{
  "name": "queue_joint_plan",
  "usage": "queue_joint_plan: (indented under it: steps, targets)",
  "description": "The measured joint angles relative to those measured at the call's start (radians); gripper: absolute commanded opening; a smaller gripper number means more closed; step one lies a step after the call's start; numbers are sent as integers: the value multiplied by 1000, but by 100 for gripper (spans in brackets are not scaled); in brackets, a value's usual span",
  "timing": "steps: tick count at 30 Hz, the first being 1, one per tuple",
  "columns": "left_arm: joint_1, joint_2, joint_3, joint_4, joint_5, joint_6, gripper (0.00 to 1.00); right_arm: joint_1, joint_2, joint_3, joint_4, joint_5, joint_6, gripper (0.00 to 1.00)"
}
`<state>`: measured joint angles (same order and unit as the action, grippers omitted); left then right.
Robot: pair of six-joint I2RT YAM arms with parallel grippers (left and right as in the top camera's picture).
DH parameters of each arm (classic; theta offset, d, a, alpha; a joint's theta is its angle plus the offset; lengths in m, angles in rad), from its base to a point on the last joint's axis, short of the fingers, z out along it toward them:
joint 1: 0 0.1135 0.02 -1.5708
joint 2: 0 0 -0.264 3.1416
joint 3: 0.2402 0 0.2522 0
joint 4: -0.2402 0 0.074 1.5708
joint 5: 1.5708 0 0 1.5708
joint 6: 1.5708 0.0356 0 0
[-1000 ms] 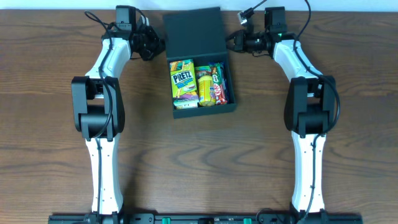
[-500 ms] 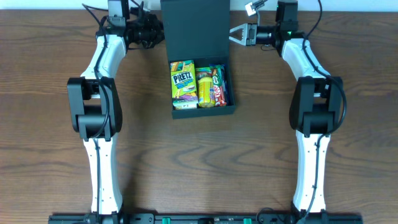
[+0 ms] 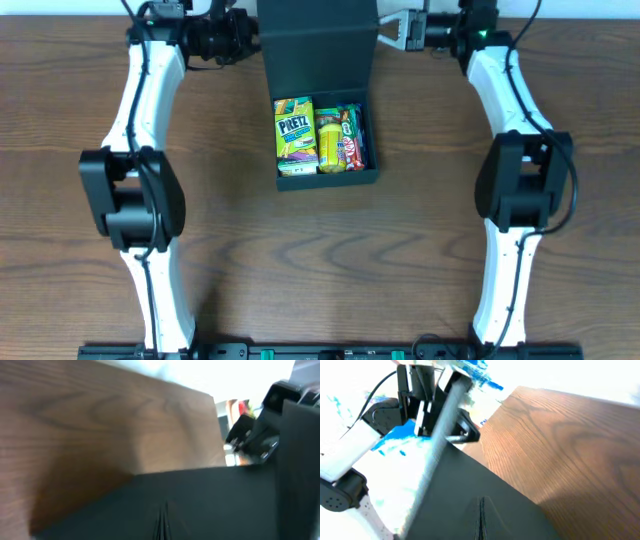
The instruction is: Pack container
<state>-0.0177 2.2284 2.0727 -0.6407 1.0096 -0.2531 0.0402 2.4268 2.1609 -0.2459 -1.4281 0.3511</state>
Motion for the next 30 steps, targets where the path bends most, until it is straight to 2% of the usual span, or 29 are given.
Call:
queue_joint_plan:
  steps: [10, 18, 27, 30]
  targets:
    - [0, -85, 2, -217, -88, 252, 6, 5, -41, 6, -186, -11, 5, 1]
    - [0, -98, 2, -356, -100, 386, 6, -13, -53, 6, -320, 10, 6, 2]
    - [0, -114, 2, -396, -137, 443, 5, -56, -117, 7, -489, 231, 1, 2]
    - [-11, -117, 2, -418, -182, 464, 6, -57, -130, 10, -640, 409, -29, 2]
